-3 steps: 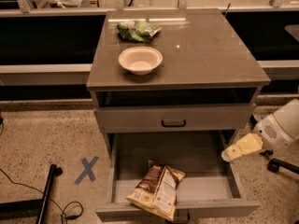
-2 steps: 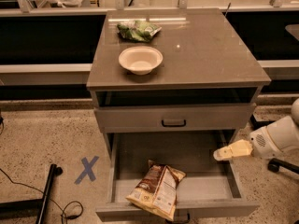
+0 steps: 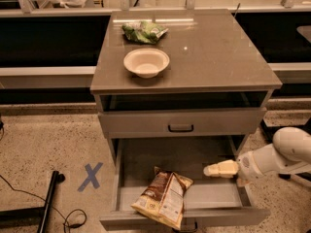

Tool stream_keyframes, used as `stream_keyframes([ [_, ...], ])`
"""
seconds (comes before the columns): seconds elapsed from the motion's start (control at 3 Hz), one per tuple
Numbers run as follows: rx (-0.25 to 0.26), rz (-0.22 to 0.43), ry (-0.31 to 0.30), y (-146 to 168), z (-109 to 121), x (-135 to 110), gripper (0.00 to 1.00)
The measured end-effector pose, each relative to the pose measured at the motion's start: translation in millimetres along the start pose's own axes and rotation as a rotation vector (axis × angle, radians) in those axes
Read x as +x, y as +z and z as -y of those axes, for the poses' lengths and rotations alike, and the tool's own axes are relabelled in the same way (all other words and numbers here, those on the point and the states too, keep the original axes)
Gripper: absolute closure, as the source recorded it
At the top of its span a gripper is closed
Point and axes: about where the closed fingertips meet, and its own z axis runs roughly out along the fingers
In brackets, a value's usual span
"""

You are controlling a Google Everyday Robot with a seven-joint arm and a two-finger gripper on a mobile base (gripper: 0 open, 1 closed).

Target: Place brown chip bag into middle drawer

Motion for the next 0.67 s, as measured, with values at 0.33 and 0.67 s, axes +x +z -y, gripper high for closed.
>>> stream_keyframes([
  [0.33,0.021,-0.025,0.034,55,0,6,0.00],
  [0.67,-0.004,-0.059,0.030,99,-7,8,0.00],
])
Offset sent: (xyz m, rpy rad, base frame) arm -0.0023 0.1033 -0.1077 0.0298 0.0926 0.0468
